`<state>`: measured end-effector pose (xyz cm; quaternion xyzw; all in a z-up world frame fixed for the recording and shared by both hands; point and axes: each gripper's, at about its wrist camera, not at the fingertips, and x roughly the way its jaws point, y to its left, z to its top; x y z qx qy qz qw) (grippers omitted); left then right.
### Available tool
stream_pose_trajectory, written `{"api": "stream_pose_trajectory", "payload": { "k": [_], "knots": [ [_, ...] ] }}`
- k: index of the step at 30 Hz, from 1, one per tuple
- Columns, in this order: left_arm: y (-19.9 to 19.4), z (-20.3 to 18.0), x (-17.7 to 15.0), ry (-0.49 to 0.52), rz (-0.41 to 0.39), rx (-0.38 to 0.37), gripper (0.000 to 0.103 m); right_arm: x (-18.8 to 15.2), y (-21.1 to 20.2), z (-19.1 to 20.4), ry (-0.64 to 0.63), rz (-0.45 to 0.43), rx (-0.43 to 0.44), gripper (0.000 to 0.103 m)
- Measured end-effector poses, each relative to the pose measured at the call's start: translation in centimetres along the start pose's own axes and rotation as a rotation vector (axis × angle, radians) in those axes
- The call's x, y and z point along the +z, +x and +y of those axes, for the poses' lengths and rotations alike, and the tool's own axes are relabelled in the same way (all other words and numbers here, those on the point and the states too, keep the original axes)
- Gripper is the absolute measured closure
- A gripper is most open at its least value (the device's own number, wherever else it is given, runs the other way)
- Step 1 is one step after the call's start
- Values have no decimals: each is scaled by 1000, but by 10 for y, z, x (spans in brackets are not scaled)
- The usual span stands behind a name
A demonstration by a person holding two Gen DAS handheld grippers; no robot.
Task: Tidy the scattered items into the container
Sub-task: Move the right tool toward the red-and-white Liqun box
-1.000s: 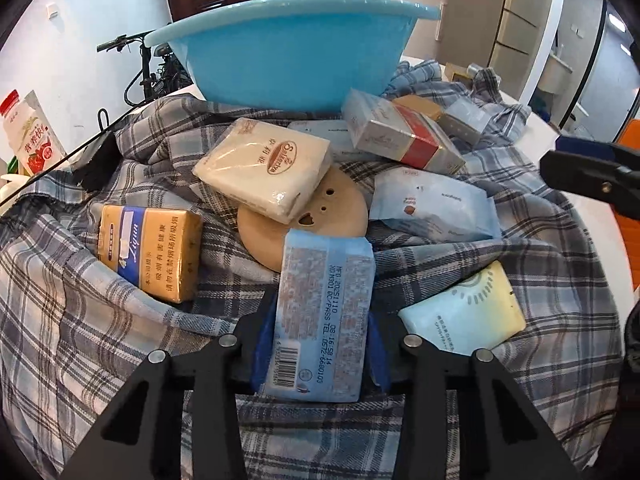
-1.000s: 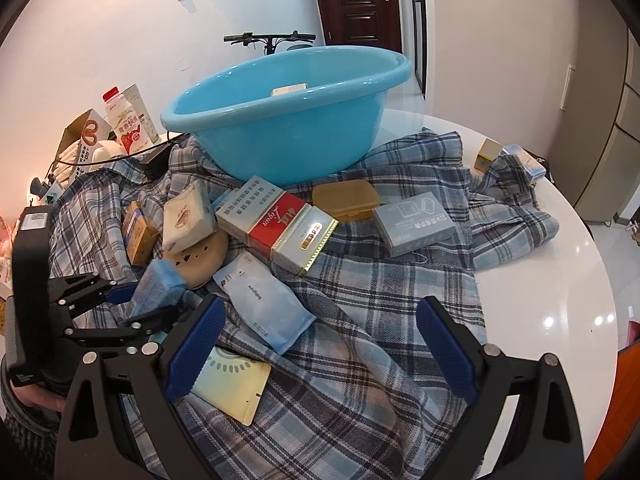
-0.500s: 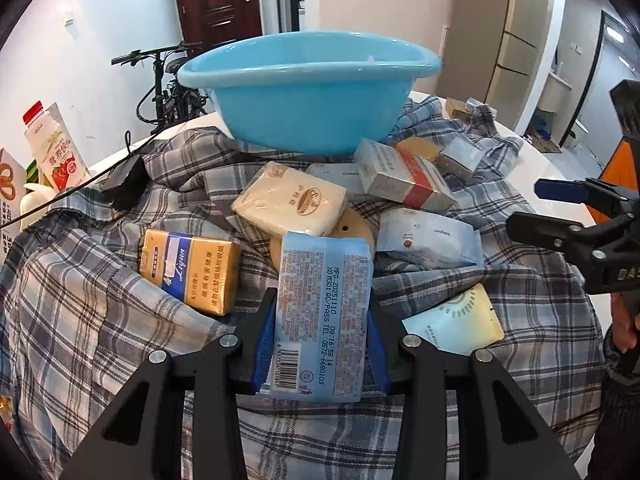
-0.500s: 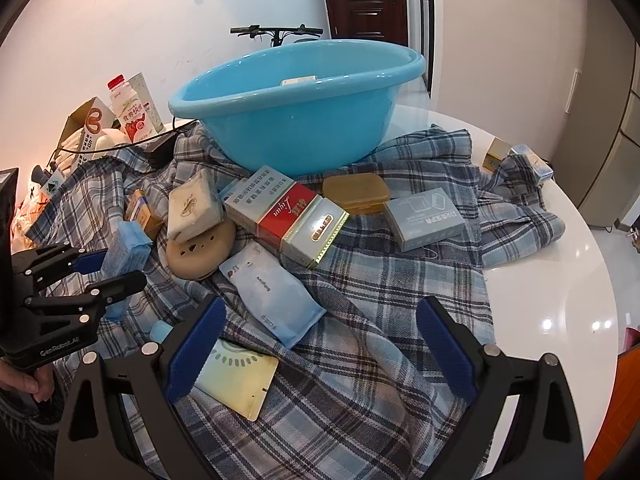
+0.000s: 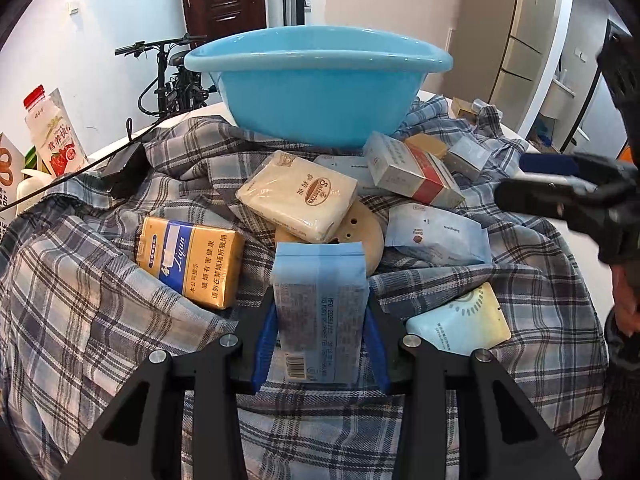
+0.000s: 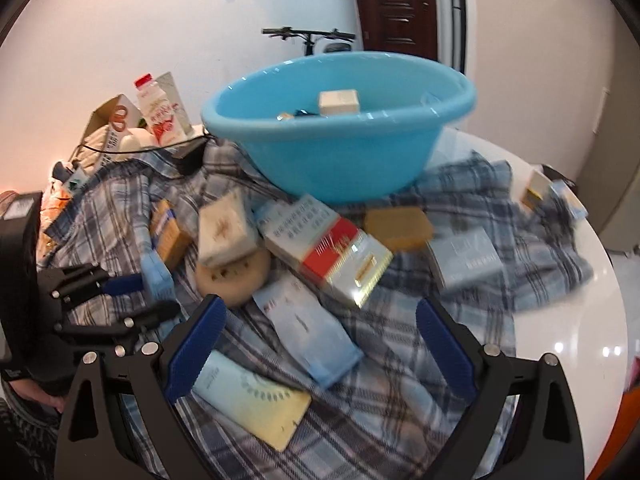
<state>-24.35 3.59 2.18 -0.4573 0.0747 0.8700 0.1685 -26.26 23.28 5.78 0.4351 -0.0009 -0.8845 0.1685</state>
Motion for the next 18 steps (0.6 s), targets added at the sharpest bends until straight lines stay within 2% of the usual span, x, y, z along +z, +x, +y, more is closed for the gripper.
{"api": "stream_pose_trajectory", "payload": {
  "k": [4,10,15,18],
  "knots": [
    [1,2,-1,-9,-1,-9,61,7,15,3,-41,17,-20,8],
    [0,5,-2,-14,-7,-29,62,16,33,16,-175,-18,-67,8],
    [-10,8,1,-17,-21,-43,62,23,42,25,-298,-57,-59,8],
    [-18,10,3,-14,-38,-42,62,26,49,22,-319,-42,-28,8]
  ]
}}
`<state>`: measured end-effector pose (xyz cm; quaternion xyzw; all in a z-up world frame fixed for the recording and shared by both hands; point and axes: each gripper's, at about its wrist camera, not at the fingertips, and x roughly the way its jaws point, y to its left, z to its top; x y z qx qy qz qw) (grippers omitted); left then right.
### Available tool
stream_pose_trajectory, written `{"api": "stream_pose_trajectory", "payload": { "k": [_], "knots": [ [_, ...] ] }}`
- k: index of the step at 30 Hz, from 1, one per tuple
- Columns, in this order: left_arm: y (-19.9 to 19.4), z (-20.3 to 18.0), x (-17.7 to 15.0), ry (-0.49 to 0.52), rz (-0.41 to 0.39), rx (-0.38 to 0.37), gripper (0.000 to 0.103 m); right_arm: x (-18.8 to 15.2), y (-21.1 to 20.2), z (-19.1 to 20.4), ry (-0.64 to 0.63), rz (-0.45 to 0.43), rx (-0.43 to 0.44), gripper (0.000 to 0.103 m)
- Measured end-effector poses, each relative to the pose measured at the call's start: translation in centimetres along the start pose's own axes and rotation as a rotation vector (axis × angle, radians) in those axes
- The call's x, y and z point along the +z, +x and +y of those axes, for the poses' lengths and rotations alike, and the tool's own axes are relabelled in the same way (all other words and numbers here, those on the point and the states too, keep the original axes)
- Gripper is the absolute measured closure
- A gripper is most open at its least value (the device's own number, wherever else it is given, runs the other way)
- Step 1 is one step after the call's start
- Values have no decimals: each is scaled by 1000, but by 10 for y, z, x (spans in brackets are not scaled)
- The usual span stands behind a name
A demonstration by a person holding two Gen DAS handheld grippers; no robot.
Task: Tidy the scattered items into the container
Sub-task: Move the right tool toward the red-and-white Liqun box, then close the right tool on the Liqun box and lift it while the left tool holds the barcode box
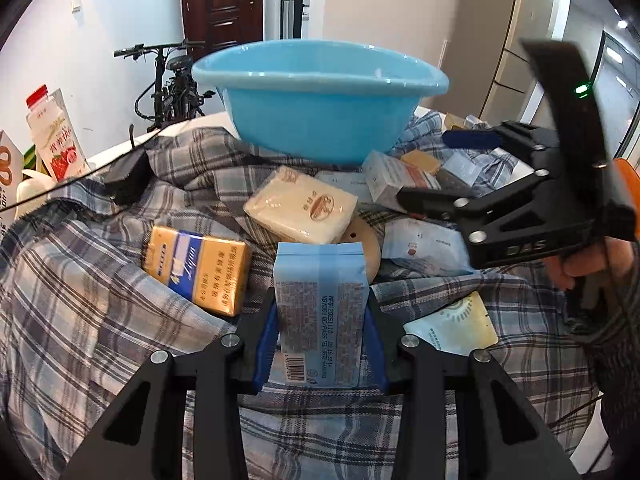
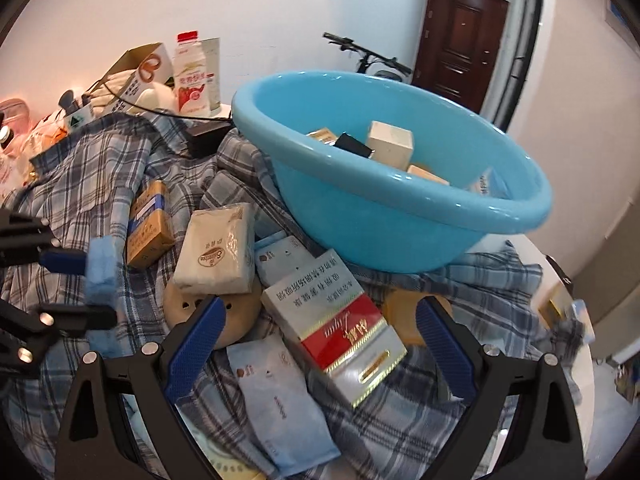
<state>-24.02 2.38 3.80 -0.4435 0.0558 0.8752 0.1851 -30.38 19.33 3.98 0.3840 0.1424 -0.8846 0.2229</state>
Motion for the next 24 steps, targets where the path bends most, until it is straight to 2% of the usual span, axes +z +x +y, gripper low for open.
{"api": "stream_pose_trajectory", "payload": {
  "k": [4,15,18,19,24],
  "knots": [
    [-6,0,2,3,-14,1,62,-3,11,-10,22,27,34,8],
    [0,0,1,2,8,7,62,-12,23,-22,48,9,86,9],
    [1,-1,1,4,12,12,62,-13,30,-20,41,18,100,16],
    [2,-1,0,5,13,14,62,-13,34,-19,35,29,92,22],
    [2,-1,0,6,16,15,62,-13,34,-17,40,38,81,32]
  ]
}}
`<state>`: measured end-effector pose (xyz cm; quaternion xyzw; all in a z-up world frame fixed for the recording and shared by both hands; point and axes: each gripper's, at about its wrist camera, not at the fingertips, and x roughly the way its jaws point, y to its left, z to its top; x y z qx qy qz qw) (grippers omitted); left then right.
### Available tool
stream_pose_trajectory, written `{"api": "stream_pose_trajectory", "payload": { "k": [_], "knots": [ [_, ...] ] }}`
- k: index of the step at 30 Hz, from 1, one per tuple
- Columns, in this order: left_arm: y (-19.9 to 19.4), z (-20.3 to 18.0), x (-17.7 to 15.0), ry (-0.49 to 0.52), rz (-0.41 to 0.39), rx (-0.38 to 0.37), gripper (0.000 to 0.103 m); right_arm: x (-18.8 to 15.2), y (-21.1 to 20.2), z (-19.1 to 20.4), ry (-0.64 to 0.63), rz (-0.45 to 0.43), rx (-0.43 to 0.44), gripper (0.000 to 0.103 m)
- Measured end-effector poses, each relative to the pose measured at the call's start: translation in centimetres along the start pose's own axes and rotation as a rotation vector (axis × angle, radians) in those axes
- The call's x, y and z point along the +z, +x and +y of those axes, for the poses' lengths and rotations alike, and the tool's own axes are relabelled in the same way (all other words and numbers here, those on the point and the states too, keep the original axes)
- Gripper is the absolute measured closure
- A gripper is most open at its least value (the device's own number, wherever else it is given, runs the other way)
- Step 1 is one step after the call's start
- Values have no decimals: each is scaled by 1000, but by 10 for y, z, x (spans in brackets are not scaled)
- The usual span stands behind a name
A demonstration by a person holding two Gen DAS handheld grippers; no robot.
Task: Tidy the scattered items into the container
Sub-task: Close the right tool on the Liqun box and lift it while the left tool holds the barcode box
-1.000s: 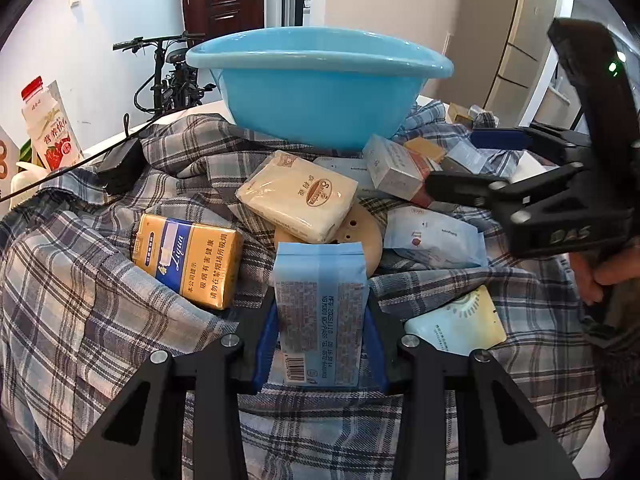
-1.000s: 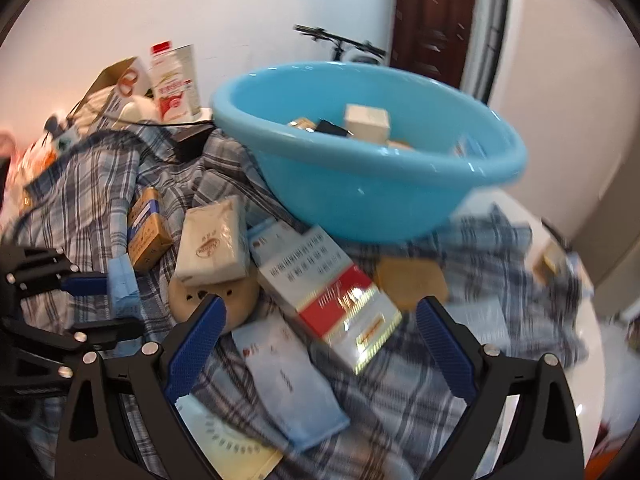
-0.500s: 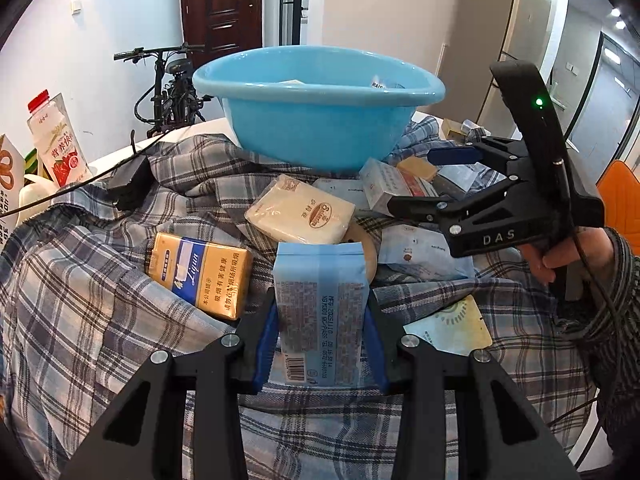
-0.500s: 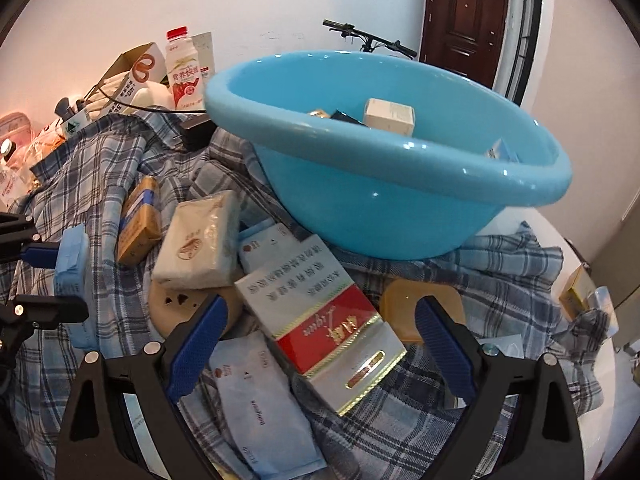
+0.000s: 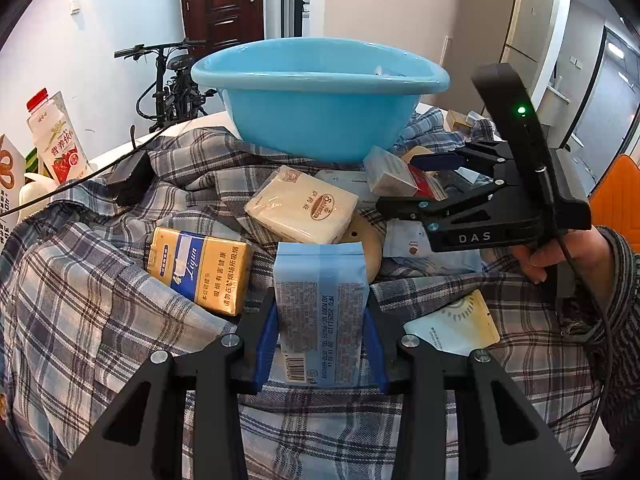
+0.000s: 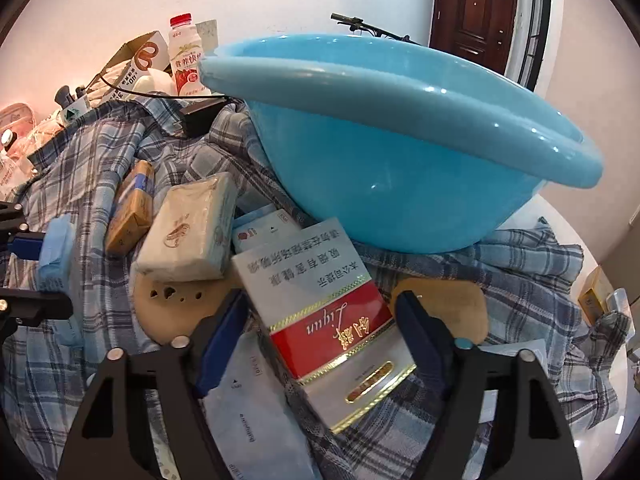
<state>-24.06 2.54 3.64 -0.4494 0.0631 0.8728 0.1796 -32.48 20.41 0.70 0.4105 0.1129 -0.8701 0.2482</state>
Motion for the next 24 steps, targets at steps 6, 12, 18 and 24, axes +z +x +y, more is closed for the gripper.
{"api": "stream_pose_trajectory", "payload": {
  "k": [6,12,18,24],
  "knots": [
    [2,1,0,-7,2,0,62,-2,-25,12,31,0,-66,37],
    [3,-3,0,3,5,-6,62,-8,-59,20,122,1,-71,38],
    [-2,-7,1,9,-5,-10,62,-10,-93,37,144,-39,6,39],
    [-7,-8,1,5,-16,-10,62,-18,-92,62,121,14,50,39]
  ]
}}
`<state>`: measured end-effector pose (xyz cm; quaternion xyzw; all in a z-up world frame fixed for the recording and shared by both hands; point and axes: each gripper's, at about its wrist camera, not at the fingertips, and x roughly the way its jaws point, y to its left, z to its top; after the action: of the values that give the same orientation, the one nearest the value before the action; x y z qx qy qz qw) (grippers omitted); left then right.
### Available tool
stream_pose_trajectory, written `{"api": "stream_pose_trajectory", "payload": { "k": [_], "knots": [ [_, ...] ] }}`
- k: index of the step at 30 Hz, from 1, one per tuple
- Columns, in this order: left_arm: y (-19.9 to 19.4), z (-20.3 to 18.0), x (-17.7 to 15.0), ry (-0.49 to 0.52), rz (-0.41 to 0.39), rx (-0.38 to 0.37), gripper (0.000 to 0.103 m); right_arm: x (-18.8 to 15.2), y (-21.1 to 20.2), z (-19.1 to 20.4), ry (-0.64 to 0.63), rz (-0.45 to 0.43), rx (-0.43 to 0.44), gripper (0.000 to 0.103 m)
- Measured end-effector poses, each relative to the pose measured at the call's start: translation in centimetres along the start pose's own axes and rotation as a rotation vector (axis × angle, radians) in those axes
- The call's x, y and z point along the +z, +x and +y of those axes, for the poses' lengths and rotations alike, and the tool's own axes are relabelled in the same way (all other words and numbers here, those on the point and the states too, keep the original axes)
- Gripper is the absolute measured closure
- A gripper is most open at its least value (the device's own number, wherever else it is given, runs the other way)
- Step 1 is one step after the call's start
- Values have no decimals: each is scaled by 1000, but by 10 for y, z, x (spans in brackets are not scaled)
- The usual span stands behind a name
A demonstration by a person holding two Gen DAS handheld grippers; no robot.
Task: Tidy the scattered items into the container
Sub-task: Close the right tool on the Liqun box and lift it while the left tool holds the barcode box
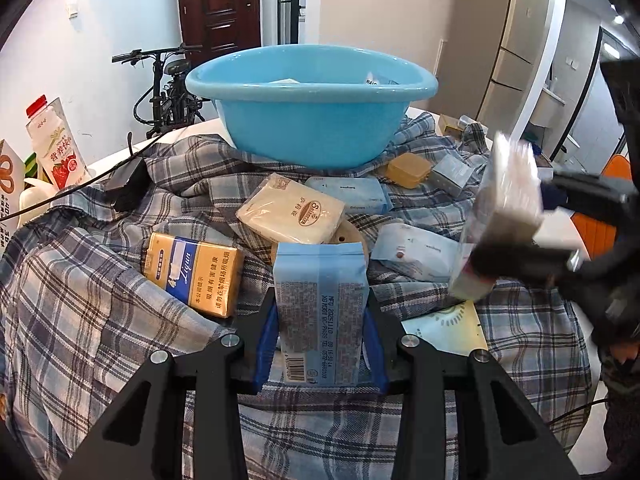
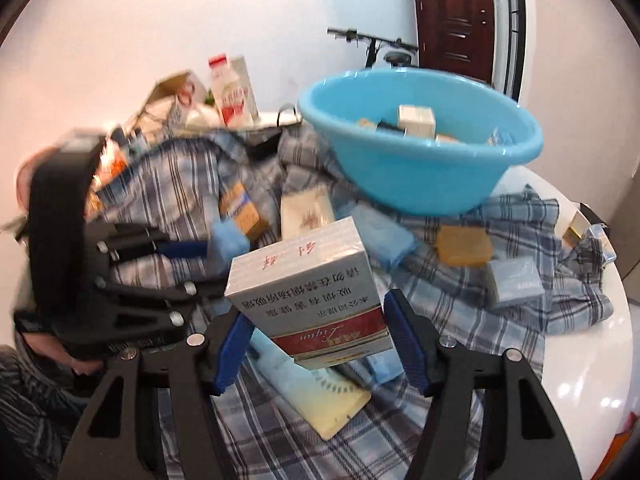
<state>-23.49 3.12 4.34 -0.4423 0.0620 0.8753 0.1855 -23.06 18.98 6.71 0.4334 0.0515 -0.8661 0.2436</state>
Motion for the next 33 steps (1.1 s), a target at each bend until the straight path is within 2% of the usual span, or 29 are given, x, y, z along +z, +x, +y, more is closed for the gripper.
{"api": "stream_pose_trajectory", "payload": {
  "k": [3,4,11,15,19,24,26,28,33],
  "knots": [
    [-1,0,-1,1,2,0,62,-12,22,2,-3,63,-45,39],
    [-1,-1,-1,1,2,0,62,-15,28,1,2,76,-55,45],
    [0,-3,-4,2,8,1,62,-13,53,-9,20,46,-20,43],
    [0,-1,-5,-3,7,3,62,-15,69,-14,37,59,-11,42],
    [3,2,-5,-11,13,6,62,-17,66,-13,36,37,-13,38],
    [8,5,-5,-19,24,7,62,-21,65,-10,1,43,-45,37],
    [11,4,-6,-20,28,6,62,-23,64,-9,-3,44,-63,45],
    [12,4,-6,-24,31,9,62,-23,61,-8,1,43,-93,45],
    [12,5,-6,-28,33,17,62,-20,44,-3,18,17,-77,45]
  ]
}}
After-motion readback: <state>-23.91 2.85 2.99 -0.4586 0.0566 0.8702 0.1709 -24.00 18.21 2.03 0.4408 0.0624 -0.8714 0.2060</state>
